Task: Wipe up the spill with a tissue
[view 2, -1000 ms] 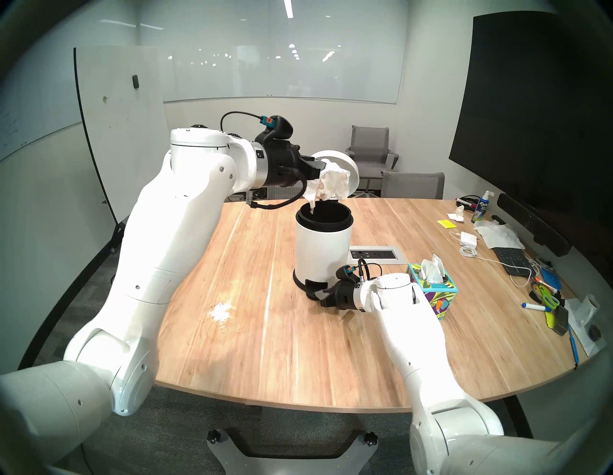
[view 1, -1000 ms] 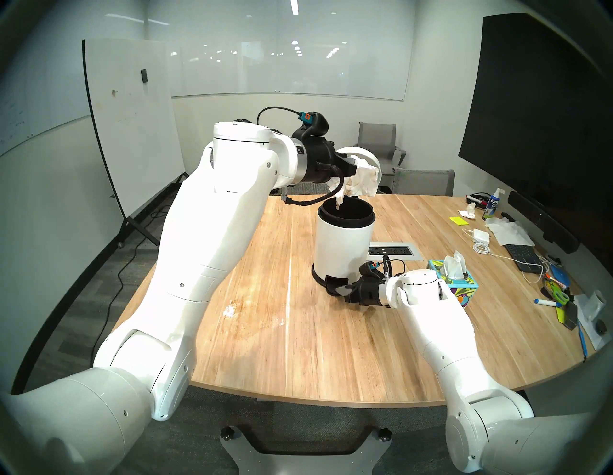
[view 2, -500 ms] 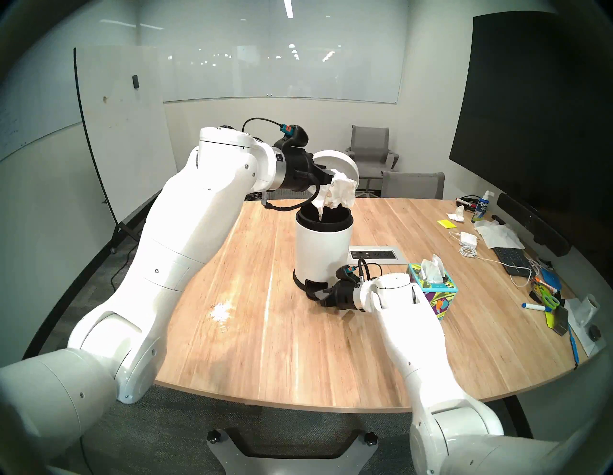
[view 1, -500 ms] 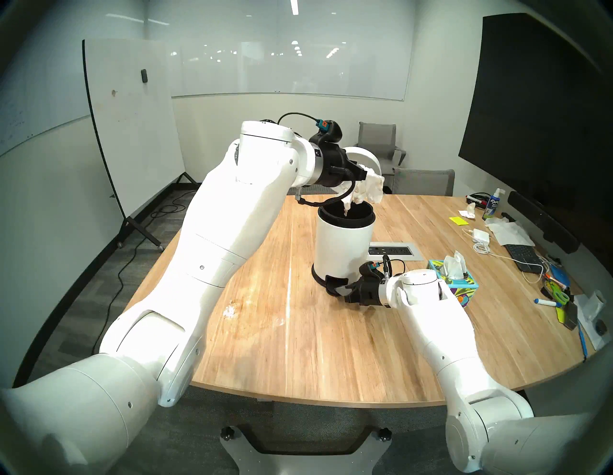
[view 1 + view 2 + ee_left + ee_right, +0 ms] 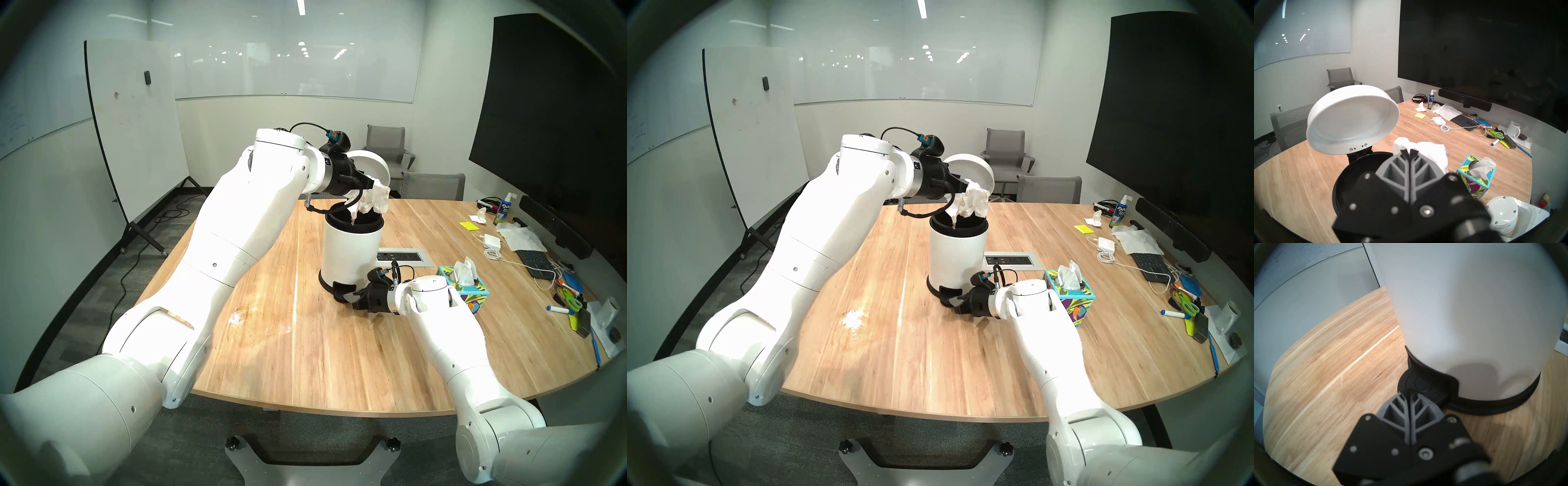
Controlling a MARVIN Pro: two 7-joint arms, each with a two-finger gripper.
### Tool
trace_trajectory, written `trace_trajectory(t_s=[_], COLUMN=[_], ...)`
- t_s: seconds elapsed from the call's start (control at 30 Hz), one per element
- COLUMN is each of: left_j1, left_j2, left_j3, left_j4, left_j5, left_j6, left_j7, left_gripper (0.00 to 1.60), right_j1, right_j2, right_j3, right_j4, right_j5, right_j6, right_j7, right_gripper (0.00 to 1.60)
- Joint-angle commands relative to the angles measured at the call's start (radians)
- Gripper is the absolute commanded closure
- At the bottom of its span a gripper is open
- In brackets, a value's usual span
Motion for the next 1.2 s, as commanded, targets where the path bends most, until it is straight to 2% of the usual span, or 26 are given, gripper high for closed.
trace_trajectory(t_s=[0.0, 0.57, 0.9, 1.17], left_j1=[-0.043, -0.046, -0.073, -0.064], left_j2=[-0.015, -0.034, -0.055, -0.05], left_j3=[0.001, 0.01, 0.009, 0.007], left_j4=[0.016, 0.083, 0.168, 0.166], left_j5=[0.01, 0.041, 0.064, 0.067], left_j6=[-0.036, -0.077, -0.116, -0.114], left_j7=[-0.004, -0.015, -0.023, -0.04], left_gripper=[1.6, 1.6, 1.6, 1.6], right_j1=[-0.01, -0.01, -0.01, -0.01], right_j2=[0.0, 0.0, 0.0, 0.0], right_j3=[-0.001, -0.001, -0.001, -0.001], right_j4=[-0.001, -0.001, -0.001, 0.0], right_j5=[-0.002, -0.002, -0.002, -0.002], right_j6=[0.005, 0.005, 0.004, 0.004], right_j7=[-0.003, -0.003, -0.002, -0.002], right_gripper=[1.6, 1.6, 1.6, 1.6])
